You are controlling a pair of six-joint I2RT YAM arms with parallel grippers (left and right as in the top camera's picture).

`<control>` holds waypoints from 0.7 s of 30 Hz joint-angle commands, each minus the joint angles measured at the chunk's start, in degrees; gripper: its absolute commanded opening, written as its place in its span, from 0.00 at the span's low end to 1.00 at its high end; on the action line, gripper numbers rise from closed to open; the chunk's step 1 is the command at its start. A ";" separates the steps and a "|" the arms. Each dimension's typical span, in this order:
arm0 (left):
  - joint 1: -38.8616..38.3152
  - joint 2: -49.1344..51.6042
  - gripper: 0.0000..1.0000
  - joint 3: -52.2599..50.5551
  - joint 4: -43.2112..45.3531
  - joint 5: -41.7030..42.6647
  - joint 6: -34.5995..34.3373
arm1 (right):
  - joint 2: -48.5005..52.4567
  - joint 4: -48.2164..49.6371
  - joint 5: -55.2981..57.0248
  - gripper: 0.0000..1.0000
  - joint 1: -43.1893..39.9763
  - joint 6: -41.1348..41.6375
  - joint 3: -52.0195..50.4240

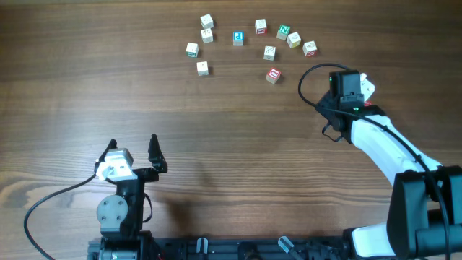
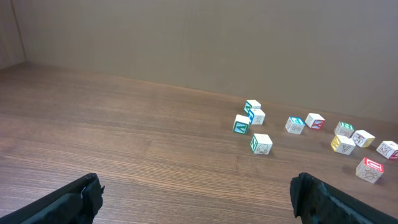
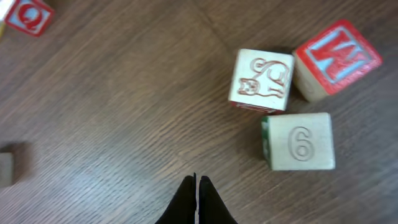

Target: Form a circle

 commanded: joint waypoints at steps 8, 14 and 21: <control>0.37 -0.52 1.00 -0.35 0.07 0.68 1.31 | 3.34 0.81 1.25 0.05 -2.56 3.04 0.48; 0.37 -0.52 1.00 -0.35 0.07 0.68 1.31 | 4.24 2.58 1.42 0.04 -2.56 3.02 0.48; 0.37 -0.52 1.00 -0.35 0.07 0.68 1.31 | 4.28 2.08 2.16 0.05 -2.56 4.72 0.48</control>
